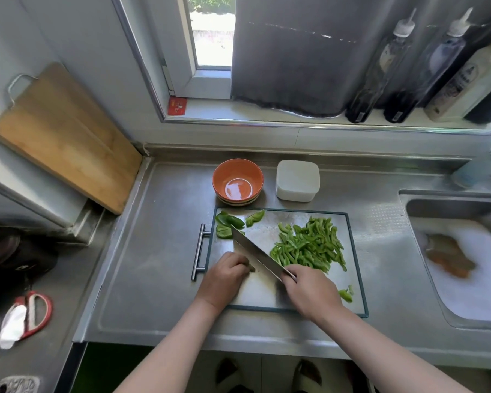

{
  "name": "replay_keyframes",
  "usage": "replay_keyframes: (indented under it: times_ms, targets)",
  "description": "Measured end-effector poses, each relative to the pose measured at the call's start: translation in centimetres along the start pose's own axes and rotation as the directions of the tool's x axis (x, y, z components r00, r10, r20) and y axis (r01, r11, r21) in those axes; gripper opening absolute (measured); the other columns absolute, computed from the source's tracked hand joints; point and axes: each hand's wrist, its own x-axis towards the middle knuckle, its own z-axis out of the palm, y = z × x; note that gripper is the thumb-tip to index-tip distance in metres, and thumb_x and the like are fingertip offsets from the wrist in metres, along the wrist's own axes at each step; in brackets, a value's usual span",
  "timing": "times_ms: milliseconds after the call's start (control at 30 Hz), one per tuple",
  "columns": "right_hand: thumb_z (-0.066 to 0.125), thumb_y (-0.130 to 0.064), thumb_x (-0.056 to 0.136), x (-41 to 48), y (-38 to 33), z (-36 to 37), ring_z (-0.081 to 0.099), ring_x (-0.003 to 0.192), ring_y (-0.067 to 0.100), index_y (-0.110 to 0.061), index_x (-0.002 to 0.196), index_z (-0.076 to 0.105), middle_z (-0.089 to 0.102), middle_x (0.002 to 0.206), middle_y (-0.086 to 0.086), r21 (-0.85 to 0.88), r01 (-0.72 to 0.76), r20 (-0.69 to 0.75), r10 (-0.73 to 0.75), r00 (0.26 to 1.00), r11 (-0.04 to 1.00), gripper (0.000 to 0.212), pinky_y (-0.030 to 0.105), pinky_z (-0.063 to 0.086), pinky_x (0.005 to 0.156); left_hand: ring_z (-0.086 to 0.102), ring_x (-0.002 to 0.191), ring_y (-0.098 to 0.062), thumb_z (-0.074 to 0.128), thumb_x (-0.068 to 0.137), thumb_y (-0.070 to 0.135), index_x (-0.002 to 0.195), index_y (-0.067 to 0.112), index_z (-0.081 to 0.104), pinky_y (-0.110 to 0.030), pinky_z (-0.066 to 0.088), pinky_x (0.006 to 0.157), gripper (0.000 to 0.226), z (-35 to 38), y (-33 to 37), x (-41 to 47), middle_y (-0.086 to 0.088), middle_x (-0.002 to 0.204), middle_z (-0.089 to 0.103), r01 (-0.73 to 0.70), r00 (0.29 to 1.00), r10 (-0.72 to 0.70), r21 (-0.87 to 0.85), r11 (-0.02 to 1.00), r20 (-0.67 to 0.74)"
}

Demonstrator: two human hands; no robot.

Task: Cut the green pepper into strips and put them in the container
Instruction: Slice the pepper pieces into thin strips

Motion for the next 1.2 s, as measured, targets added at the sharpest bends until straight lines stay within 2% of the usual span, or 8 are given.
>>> replay_keyframes:
  times_ms: [133, 233, 367, 567, 667, 767, 867, 1200]
  targets:
    - [0.045, -0.04, 0.101, -0.3, -0.1, 0.4, 0.058, 0.073, 0.013, -0.033, 0.089, 0.063, 0.063, 0.076, -0.013, 0.007, 0.024, 0.002, -0.024, 1.0, 1.0, 0.022, 0.028, 0.041, 0.057, 0.065, 0.096, -0.021, 0.071, 0.086, 0.002, 0.089, 0.004, 0.075, -0.029, 0.058, 0.078, 0.005, -0.3, 0.4, -2.3, -0.007, 0.105, 0.07, -0.058, 0.998, 0.059, 0.02, 0.998, -0.029]
    - [0.045, -0.04, 0.101, -0.5, -0.2, 0.6, 0.059, 0.076, 0.015, -0.034, 0.091, 0.063, 0.064, 0.078, -0.013, 0.002, 0.041, 0.013, -0.041, 0.999, 0.999, 0.022, 0.03, 0.044, 0.06, 0.064, 0.092, -0.022, 0.08, 0.078, -0.003, 0.093, 0.004, 0.074, -0.031, 0.057, 0.073, 0.018, -0.2, 0.6, -3.6, -0.008, 0.1, 0.068, -0.062, 0.998, 0.063, 0.016, 0.998, -0.02]
    - [0.045, -0.039, 0.101, -0.6, -0.3, 0.5, 0.06, 0.082, 0.019, -0.036, 0.092, 0.063, 0.066, 0.084, -0.011, -0.016, 0.048, 0.028, -0.048, 0.998, 0.999, 0.02, 0.032, 0.044, 0.064, 0.061, 0.088, -0.021, 0.079, 0.079, -0.002, 0.095, 0.007, 0.073, -0.032, 0.055, 0.066, 0.019, -0.2, 1.1, -2.9, -0.005, 0.096, 0.066, 0.045, 0.997, -0.044, 0.008, 0.999, -0.069]
    - [0.045, -0.039, 0.101, -0.8, -0.4, 0.3, 0.057, 0.077, 0.018, -0.037, 0.079, 0.054, 0.062, 0.078, -0.012, -0.054, 0.086, 0.057, -0.083, 0.995, 0.995, 0.024, 0.032, 0.044, 0.063, 0.06, 0.089, -0.022, 0.063, 0.088, 0.01, 0.094, 0.009, 0.073, -0.035, 0.055, 0.065, 0.012, 0.8, 1.7, -1.7, -0.004, 0.096, 0.065, 0.064, 0.996, -0.062, 0.032, 0.997, -0.068]
    - [0.043, -0.04, 0.101, -0.9, -0.3, 0.0, 0.056, 0.074, 0.017, -0.038, 0.082, 0.056, 0.061, 0.075, -0.011, -0.089, 0.126, 0.061, -0.121, 0.991, 0.988, 0.023, 0.033, 0.044, 0.062, 0.061, 0.092, -0.021, 0.069, 0.084, 0.005, 0.095, 0.009, 0.075, -0.034, 0.056, 0.07, 0.013, 1.3, 1.6, -1.8, -0.005, 0.098, 0.067, 0.083, 0.993, -0.081, 0.028, 0.996, -0.08]
    - [0.043, -0.04, 0.102, -0.8, -0.6, -0.6, 0.051, 0.063, 0.013, -0.04, 0.07, 0.048, 0.055, 0.065, -0.009, -0.117, 0.177, 0.067, -0.17, 0.983, 0.977, 0.033, 0.031, 0.039, 0.056, 0.059, 0.094, -0.021, 0.061, 0.088, 0.01, 0.093, 0.007, 0.076, -0.031, 0.053, 0.078, 0.017, 1.6, 1.2, -1.7, -0.008, 0.097, 0.068, 0.049, 0.992, -0.047, 0.012, 0.999, -0.115]
    - [0.043, -0.037, 0.103, -0.7, -1.2, -1.2, 0.048, 0.058, 0.011, -0.032, 0.069, 0.048, 0.054, 0.062, -0.006, -0.139, 0.197, 0.084, -0.187, 0.979, 0.97, 0.034, 0.031, 0.035, 0.053, 0.058, 0.096, -0.021, 0.061, 0.087, 0.01, 0.091, 0.006, 0.077, -0.028, 0.051, 0.083, 0.016, 1.9, 0.8, -1.8, -0.008, 0.096, 0.069, 0.042, 0.988, -0.039, 0.017, 0.999, -0.151]
    - [0.041, -0.034, 0.102, -1.0, -2.3, -1.6, 0.05, 0.058, 0.015, -0.031, 0.066, 0.046, 0.057, 0.064, -0.003, -0.13, 0.153, 0.144, -0.134, 0.98, 0.98, 0.037, 0.032, 0.033, 0.051, 0.062, 0.091, -0.022, 0.061, 0.089, 0.008, 0.091, 0.006, 0.076, -0.029, 0.053, 0.079, 0.015, 1.9, 0.8, -2.0, -0.008, 0.094, 0.068, 0.049, 0.983, -0.049, -0.005, 0.999, -0.177]
